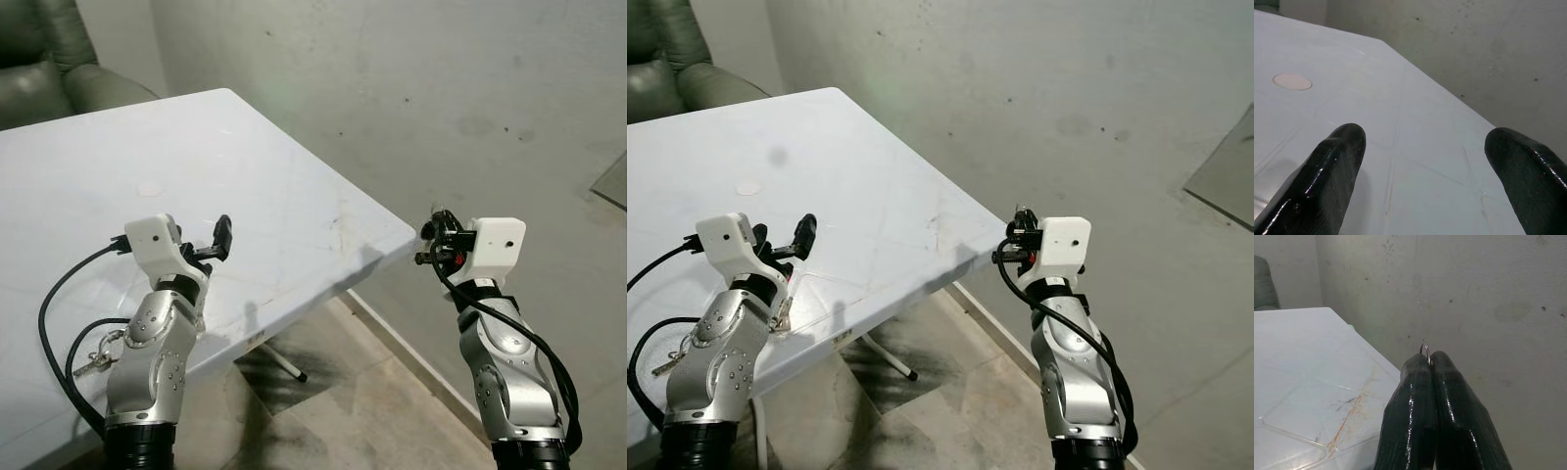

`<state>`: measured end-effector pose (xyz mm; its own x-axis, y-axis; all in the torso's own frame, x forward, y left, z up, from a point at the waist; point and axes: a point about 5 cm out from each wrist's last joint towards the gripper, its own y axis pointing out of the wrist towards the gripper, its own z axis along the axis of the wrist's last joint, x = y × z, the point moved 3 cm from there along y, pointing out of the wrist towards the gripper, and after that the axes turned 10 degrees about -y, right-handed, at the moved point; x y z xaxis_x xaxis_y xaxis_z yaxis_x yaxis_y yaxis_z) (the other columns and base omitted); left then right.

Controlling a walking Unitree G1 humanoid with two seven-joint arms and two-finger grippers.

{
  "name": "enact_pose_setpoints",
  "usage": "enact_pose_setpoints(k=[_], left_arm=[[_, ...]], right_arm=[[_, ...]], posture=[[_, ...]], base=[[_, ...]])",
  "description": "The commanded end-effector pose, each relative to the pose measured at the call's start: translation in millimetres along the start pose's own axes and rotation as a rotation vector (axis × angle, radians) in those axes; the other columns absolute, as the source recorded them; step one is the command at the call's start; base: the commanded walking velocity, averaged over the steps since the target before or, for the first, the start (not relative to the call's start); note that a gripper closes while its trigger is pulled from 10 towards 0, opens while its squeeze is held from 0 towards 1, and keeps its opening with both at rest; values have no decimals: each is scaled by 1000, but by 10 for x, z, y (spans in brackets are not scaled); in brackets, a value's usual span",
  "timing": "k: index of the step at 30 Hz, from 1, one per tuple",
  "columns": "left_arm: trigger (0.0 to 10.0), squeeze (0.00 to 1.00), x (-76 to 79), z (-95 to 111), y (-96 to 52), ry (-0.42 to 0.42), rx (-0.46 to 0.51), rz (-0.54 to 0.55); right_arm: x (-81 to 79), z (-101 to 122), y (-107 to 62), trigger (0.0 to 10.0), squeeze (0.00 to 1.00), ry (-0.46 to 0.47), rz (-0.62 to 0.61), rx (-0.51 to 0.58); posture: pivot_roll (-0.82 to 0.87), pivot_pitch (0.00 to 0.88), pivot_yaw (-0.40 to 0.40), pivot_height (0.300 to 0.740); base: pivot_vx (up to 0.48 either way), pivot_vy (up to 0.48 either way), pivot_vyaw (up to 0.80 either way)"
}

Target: Hang keys on a hook

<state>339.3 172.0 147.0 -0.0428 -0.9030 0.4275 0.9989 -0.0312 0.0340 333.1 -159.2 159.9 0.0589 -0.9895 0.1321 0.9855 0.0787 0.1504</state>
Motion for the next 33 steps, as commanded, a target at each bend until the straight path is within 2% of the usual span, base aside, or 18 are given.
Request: enact_pose_setpoints(k=[1, 12, 18, 33], left_arm=[[10000, 0, 57, 58, 41, 25, 15, -35], [10000, 0, 82, 51, 106, -5, -5, -59], [10000, 0, 125, 47, 170, 44, -19, -80], [10000, 0, 175, 98, 250, 49, -28, -123]], right_arm=[[20, 29, 36, 10000, 0, -5, -4, 9], [-4, 27, 77, 10000, 0, 0, -8, 10], [18, 45, 99, 10000, 0, -26, -2, 22], [10, 13, 102, 10000, 0, -33, -49, 20]], posture=[[-32, 0, -73, 740], [-38, 0, -55, 740], [-54, 0, -40, 740], [-60, 0, 3, 740]], base=[[0, 0, -725], [0, 0, -731], [0, 0, -730], [0, 0, -721]])
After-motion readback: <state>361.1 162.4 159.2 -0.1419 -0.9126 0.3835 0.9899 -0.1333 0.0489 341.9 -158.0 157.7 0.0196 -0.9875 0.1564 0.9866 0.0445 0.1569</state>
